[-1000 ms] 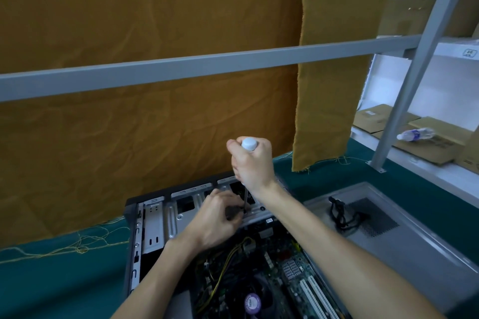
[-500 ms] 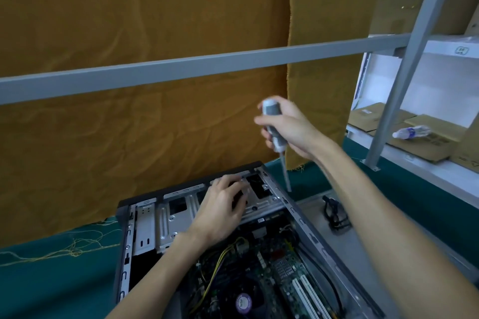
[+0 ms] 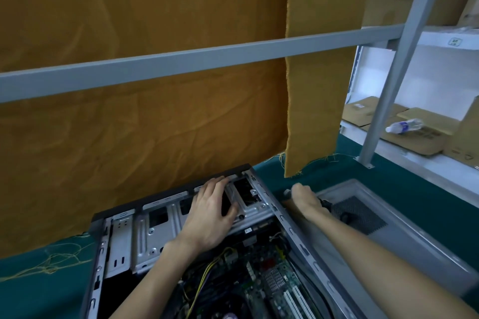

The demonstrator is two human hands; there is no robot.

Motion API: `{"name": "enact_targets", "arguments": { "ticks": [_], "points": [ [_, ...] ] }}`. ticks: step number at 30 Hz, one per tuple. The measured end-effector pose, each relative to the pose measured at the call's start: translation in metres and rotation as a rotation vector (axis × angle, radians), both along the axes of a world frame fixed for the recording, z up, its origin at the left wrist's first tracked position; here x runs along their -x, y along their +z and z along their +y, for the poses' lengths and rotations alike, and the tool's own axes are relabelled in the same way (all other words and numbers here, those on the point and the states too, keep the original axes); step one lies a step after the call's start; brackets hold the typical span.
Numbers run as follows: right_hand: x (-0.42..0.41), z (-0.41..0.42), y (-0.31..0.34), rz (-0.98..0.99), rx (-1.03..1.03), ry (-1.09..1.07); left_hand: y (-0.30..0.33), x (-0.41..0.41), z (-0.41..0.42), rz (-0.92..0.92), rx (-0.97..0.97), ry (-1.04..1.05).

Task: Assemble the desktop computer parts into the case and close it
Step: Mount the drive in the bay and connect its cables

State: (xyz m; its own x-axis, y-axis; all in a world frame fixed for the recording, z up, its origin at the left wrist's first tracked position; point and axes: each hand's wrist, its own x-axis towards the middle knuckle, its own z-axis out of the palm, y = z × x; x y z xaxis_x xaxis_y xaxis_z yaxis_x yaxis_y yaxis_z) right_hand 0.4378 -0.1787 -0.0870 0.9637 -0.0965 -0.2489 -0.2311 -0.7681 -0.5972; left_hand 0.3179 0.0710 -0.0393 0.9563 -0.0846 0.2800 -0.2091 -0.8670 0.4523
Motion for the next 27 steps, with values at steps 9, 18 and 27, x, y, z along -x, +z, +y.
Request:
{"name": "enact_targets", "arguments": {
  "ticks": [9, 18, 27],
  "points": [
    [-0.012, 0.003, -0.01, -0.015, 0.139, 0.026, 0.001, 0.002, 0.001, 0.015, -0.001, -0.011],
    [0.022, 0.019, 0.072, -0.282, -0.062, 0.086, 0.006, 0.005, -0.001, 0.015, 0.012, -0.011],
    [0.111, 0.043, 0.193, -0.092, -0.803, 0.22, 0.073, 0.037, -0.039, -0.21, 0.949, -0.224]
  ]
}}
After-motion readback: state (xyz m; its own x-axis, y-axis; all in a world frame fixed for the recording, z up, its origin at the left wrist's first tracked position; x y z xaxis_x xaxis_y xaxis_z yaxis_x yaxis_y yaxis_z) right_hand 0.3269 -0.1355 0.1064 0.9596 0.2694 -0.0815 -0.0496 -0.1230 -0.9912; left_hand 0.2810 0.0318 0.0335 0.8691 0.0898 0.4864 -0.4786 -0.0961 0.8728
